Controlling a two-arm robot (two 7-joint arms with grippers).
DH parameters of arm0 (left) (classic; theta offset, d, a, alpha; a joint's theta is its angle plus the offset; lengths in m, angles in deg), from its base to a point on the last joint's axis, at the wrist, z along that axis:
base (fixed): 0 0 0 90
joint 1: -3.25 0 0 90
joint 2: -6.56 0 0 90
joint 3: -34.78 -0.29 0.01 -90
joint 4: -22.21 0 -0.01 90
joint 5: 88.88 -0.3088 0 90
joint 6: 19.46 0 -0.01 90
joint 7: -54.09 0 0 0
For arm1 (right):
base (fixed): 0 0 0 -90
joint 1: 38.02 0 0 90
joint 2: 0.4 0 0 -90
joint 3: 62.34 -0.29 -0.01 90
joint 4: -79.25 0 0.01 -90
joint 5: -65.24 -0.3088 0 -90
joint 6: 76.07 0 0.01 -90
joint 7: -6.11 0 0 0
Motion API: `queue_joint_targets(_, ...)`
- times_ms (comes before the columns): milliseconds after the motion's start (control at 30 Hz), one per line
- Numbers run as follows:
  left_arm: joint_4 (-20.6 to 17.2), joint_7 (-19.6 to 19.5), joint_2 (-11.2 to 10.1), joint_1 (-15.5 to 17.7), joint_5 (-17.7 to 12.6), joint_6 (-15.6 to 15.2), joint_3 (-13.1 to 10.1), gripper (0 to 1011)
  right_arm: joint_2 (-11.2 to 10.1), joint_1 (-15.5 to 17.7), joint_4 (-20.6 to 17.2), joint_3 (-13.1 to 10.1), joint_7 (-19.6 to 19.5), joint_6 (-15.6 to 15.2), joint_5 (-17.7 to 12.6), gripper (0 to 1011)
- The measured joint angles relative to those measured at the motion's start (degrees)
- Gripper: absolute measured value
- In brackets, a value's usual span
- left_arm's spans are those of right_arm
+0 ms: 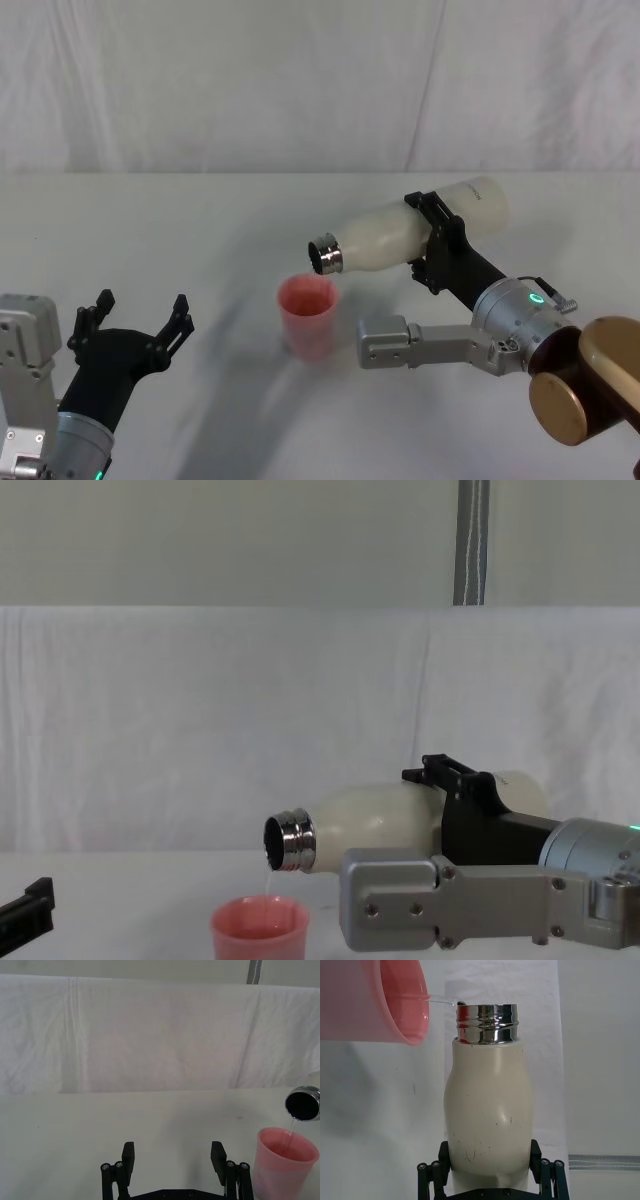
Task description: Grasp the thermos with one hand and pour water into the cup lid.
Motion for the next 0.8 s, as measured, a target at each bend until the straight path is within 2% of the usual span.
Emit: queue_joint_targets(800,0.00,0.00,0.00,0.00,0.00,0.00,0.00,1001,-0.21,-0.09,-0.87,0.35,-0.13,-0.28,0.70,950)
